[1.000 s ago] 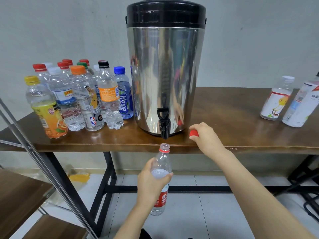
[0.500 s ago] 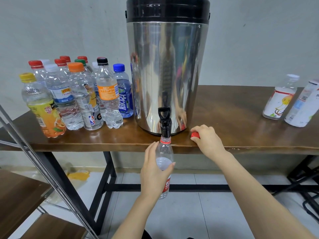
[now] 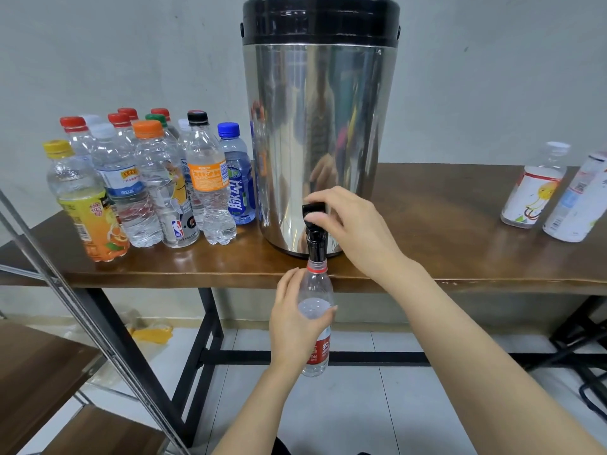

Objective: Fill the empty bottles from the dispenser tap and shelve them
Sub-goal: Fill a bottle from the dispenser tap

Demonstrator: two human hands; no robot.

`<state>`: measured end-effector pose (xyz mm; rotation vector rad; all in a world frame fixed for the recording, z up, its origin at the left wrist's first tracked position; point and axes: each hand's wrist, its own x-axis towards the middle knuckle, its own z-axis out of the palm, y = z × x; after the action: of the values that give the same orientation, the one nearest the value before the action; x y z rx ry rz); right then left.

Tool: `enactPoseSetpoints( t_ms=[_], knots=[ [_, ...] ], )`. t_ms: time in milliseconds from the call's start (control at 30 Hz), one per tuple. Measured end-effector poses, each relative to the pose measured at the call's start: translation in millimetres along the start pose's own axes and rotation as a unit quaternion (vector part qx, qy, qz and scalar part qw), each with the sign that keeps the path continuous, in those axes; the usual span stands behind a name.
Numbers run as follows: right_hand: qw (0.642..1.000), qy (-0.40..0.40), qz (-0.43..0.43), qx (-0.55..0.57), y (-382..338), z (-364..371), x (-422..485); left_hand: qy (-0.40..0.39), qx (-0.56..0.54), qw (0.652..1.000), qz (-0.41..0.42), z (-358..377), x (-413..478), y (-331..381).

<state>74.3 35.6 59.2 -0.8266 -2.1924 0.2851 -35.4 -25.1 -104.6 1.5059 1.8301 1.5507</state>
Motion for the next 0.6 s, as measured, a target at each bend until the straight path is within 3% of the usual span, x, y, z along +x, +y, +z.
enactPoseSetpoints(
  t_ms=[100, 400, 600],
  knots=[
    [0.998, -0.002, -0.01, -0.057, -6.0, 6.5, 5.1, -0.001, 0.0, 1.0, 0.0, -2.0, -0.4, 1.1],
    [0.973, 0.209, -0.062, -0.079, 2.0, 38.0, -5.2, -0.011, -0.003, 1.0, -0.009, -4.3, 0.1, 2.3],
    [0.954, 0.254, -0.144, -0.061, 14.9, 67.7, -41.9, -0.003, -0.009, 1.0, 0.0, -6.1, 0.3, 4.5]
  ],
)
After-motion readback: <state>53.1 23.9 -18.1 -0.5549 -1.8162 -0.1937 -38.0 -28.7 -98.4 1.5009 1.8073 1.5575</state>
